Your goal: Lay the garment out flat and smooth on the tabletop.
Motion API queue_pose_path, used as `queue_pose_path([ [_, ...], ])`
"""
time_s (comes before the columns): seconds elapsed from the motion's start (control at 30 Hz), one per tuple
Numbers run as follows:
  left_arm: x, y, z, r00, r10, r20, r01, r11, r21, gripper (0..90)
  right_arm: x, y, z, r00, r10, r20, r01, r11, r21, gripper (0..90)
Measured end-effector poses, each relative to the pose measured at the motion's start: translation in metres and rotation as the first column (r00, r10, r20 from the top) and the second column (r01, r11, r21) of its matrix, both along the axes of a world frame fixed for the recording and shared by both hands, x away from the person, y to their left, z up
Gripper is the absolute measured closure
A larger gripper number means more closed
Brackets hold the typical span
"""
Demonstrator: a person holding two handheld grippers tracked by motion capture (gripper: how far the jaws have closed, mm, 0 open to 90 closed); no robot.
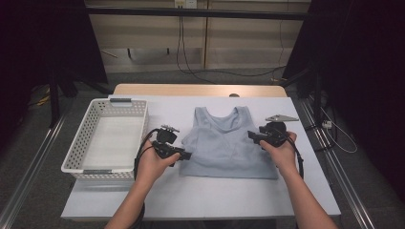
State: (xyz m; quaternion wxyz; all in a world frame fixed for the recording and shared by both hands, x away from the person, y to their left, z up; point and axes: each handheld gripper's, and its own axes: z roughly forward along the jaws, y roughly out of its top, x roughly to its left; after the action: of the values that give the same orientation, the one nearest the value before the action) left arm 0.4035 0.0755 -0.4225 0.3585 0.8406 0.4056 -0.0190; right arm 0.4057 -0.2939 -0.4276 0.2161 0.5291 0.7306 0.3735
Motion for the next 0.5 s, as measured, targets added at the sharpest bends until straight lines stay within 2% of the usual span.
queue_pose_path([
  [0.1,0.0,-0.002,0.002,0.9997,-0.01,0.023,0.01,0.9999,-0.008,40.5,0.005,0.0,0.0,0.9999,-0.011,-0.004,0.011,1.0,-0.002,39.7],
  [0.17,-0.001,-0.003,0.003,0.9991,-0.017,0.038,0.016,0.9998,0.01,33.2,0.007,0.001,-0.001,0.9998,-0.02,-0.006,0.02,1.0,0.002,38.0],
  [0.33,-0.001,-0.003,0.002,0.9985,-0.021,0.051,0.02,0.9994,0.028,24.6,0.012,0.003,-0.001,0.9996,-0.028,-0.004,0.028,1.0,0.006,34.4],
  [0.5,0.0,0.0,0.003,0.9983,-0.013,0.057,0.011,0.9992,0.038,19.1,0.019,0.006,-0.005,0.9989,-0.036,-0.029,0.037,0.999,0.014,30.1],
])
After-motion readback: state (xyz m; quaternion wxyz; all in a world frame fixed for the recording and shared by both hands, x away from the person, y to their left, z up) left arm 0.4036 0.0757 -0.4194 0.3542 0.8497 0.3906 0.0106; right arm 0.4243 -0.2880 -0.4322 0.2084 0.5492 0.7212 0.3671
